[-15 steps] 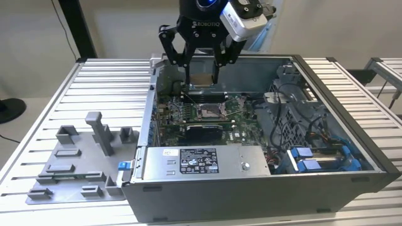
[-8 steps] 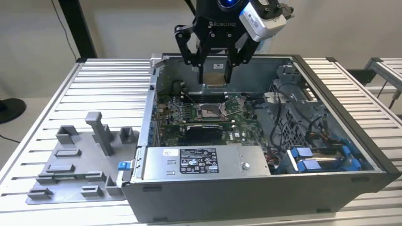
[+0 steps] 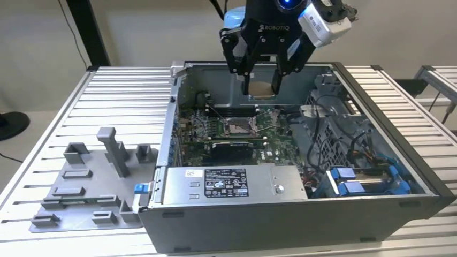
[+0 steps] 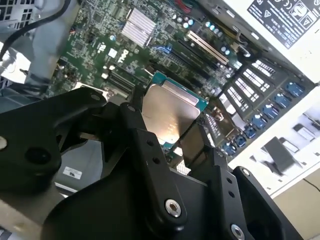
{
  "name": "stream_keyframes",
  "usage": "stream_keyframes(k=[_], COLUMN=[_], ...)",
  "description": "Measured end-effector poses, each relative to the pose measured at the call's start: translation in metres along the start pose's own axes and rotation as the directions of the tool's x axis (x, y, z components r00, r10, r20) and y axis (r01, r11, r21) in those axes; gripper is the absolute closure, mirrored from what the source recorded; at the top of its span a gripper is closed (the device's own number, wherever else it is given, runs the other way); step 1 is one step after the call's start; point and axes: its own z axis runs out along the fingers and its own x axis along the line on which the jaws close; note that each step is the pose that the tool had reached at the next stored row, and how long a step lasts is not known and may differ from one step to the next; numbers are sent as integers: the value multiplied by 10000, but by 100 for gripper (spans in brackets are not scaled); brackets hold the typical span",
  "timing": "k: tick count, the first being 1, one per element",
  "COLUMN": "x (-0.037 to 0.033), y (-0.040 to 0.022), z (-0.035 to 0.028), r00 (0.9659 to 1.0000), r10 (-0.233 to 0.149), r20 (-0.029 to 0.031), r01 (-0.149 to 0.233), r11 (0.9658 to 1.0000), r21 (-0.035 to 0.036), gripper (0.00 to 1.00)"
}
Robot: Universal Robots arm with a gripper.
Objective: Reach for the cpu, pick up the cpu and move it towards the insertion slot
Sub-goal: 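Pick up the cpu and move it towards the insertion slot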
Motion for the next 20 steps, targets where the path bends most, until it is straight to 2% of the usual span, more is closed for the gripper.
stream_keyframes(k=[4, 8, 20], x=[-116, -199, -201], y=[-2, -4, -2], z=[0, 0, 0], r00=[10000, 10000, 10000], r10=[-1, 0, -1], r20=[0, 0, 0], r01=[1, 0, 1], r11=[10000, 10000, 10000], r21=[0, 0, 0], gripper=[100, 100, 100])
